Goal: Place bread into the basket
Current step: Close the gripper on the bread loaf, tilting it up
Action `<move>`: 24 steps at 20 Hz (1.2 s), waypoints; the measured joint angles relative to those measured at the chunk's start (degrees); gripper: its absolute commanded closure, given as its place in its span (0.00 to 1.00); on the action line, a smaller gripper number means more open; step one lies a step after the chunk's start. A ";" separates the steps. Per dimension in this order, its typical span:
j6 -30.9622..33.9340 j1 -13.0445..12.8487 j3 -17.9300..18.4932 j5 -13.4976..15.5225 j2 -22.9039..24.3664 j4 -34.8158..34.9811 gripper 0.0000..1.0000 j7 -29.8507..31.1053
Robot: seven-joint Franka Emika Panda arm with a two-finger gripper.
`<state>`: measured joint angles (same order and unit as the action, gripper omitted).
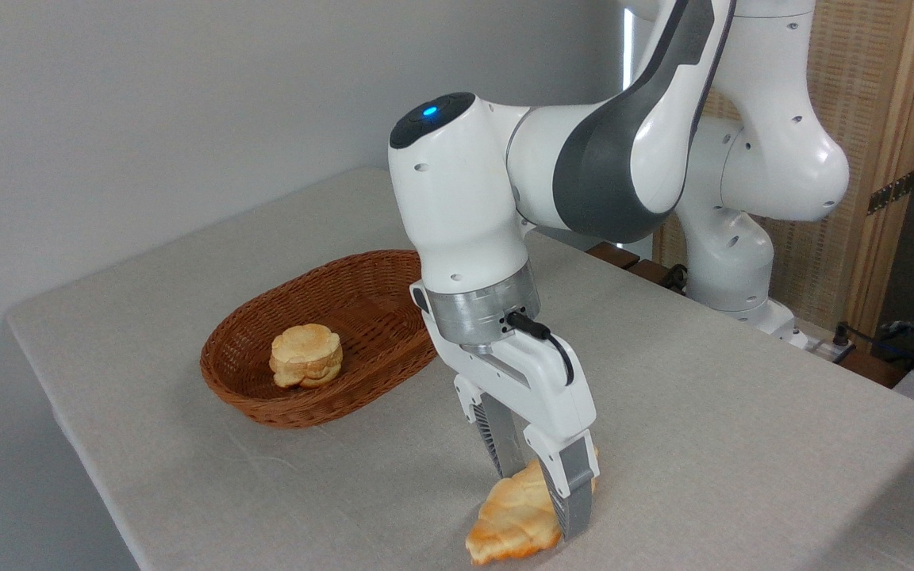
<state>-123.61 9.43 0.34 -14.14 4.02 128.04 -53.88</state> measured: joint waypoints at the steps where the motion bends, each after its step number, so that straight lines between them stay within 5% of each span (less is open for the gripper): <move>1: -0.07 -0.03 -0.01 0.00 -0.05 0.29 0.00 0.00; 3: -0.15 -0.10 -0.04 0.00 -0.13 0.43 0.03 0.00; 10: -0.15 -0.30 -0.19 0.00 -0.15 0.47 0.68 0.00; 13: -0.15 -0.85 -0.40 -0.04 -0.16 0.60 0.87 0.00; 24: -0.15 -1.60 -0.48 -0.10 -0.17 0.79 0.87 -0.06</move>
<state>-123.77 7.83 -0.14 -14.24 3.85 128.83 -53.94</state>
